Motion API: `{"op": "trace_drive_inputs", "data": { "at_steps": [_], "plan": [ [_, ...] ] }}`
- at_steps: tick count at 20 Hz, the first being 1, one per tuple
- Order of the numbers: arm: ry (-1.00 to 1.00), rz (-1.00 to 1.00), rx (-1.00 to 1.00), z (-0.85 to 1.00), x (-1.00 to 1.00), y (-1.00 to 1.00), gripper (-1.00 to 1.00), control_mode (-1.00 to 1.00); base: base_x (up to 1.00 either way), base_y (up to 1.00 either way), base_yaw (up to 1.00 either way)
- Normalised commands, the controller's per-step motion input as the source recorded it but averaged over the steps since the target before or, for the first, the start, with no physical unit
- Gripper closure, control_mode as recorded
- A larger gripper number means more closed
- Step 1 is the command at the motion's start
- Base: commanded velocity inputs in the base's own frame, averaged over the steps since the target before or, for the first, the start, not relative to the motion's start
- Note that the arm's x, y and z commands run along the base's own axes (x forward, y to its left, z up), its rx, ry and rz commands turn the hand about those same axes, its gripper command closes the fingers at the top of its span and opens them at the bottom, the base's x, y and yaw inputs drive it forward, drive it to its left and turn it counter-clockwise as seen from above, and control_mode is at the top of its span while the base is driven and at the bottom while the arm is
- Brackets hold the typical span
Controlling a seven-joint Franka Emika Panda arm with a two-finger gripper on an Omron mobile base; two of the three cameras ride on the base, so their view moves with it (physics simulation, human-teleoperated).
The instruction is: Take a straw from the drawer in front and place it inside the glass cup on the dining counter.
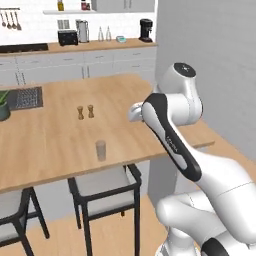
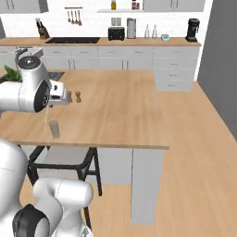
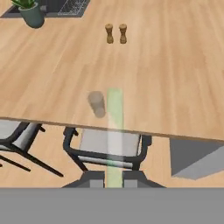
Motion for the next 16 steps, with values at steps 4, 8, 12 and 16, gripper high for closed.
{"op": "trace_drive_inputs", "data": {
  "at_steps": [4,8,12,16],
  "plan": [
    [0.0,0.0,0.0,0.0,0.0,0.0,1.0,1.0,0.0,1.0,-0.34],
    [0.0,0.0,0.0,0.0,0.0,0.0,1.0,1.0,0.48,0.74,-0.17],
    [0.0,0.0,0.0,0.0,0.0,0.0,1.0,1.0,0.76,0.22,0.01],
    [0.0,0.0,0.0,0.0,0.0,0.0,1.0,1.0,0.81,0.0,0.23]
  ]
}}
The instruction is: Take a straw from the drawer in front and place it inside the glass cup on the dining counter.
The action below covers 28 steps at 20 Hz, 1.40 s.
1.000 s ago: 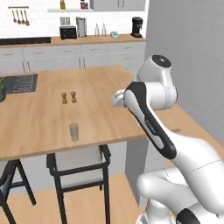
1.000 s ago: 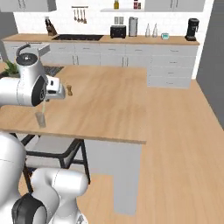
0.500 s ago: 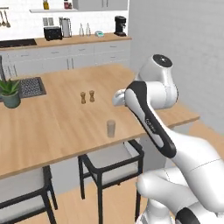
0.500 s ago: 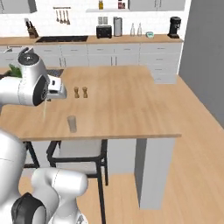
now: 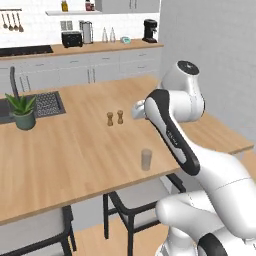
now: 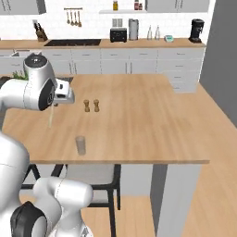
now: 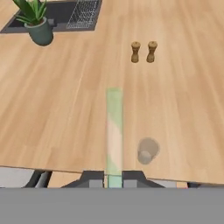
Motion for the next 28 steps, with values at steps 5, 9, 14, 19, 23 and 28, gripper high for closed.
{"op": "trace_drive_inputs", "data": {
  "at_steps": [5,9,14,19,23,28],
  "plan": [
    [0.0,0.0,0.0,0.0,0.0,0.0,1.0,1.0,0.66,-0.04,0.49],
    [0.0,0.34,0.07,0.03,0.03,-0.23,1.0,-1.0,0.07,-0.03,0.12],
    [-0.05,0.45,0.16,0.0,0.0,-0.66,1.0,-1.0,0.0,0.0,0.0],
    [-0.12,0.4,0.21,0.0,-0.06,-0.63,1.0,-1.0,0.0,0.0,0.0],
    [-0.08,0.21,0.21,-0.02,0.0,-0.09,1.0,-1.0,0.0,0.0,0.0],
    [-0.01,0.03,0.23,-0.26,0.0,0.0,1.0,-1.0,0.0,0.0,0.0]
  ]
}}
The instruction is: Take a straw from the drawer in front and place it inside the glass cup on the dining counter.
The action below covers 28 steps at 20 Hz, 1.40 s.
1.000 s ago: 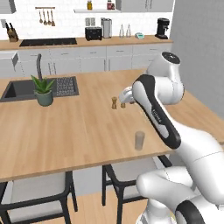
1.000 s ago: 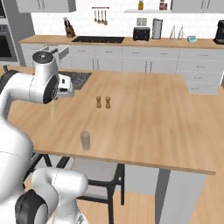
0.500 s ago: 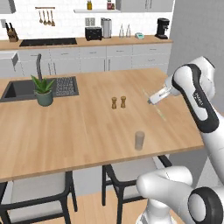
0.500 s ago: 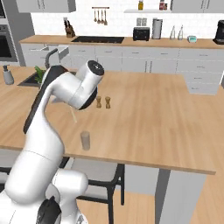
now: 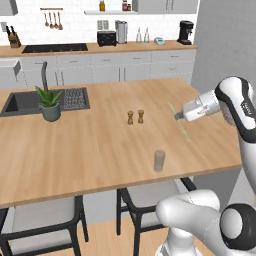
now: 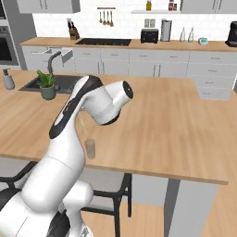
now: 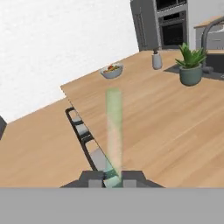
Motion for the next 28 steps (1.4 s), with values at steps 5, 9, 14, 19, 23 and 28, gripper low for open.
{"op": "trace_drive_inputs", "data": {
  "at_steps": [5,9,14,19,23,28],
  "plan": [
    [0.0,0.0,0.22,-0.33,-0.07,0.12,1.0,-1.0,0.0,0.0,0.0],
    [-0.07,0.0,0.19,-0.34,-0.04,0.12,1.0,-1.0,0.0,0.0,0.0],
    [-0.12,0.0,0.1,-0.33,0.13,0.0,1.0,-1.0,0.0,0.0,0.0],
    [-0.08,0.0,0.0,-0.32,0.25,0.0,1.0,-1.0,0.0,0.0,0.0],
    [-0.11,0.0,0.0,-0.26,0.41,0.0,1.0,-1.0,0.0,0.0,0.0],
    [-0.08,0.0,0.0,-0.14,0.5,0.0,1.0,-1.0,0.0,0.0,0.0]
  ]
}}
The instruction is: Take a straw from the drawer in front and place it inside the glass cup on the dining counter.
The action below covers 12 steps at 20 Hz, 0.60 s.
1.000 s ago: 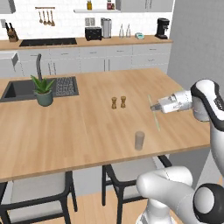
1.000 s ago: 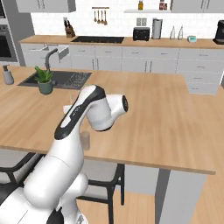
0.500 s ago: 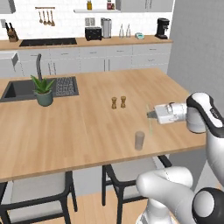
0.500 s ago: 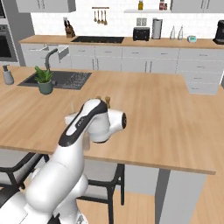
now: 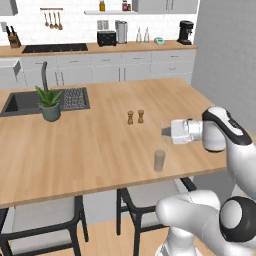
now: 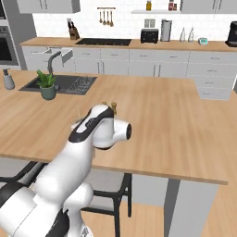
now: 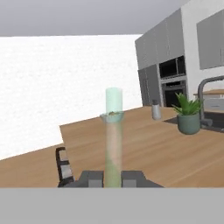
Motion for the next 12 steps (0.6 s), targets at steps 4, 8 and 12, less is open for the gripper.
{"op": "trace_drive_inputs", "data": {
  "at_steps": [4,8,12],
  "plan": [
    [-0.03,0.0,0.0,-0.19,0.53,0.0,1.0,-1.0,0.0,0.0,0.0],
    [0.0,0.0,0.0,-0.36,0.37,-0.02,1.0,-1.0,0.0,0.0,0.0],
    [0.0,0.0,0.0,-0.33,0.39,-0.13,1.0,-1.0,0.0,0.0,0.0]
  ]
}}
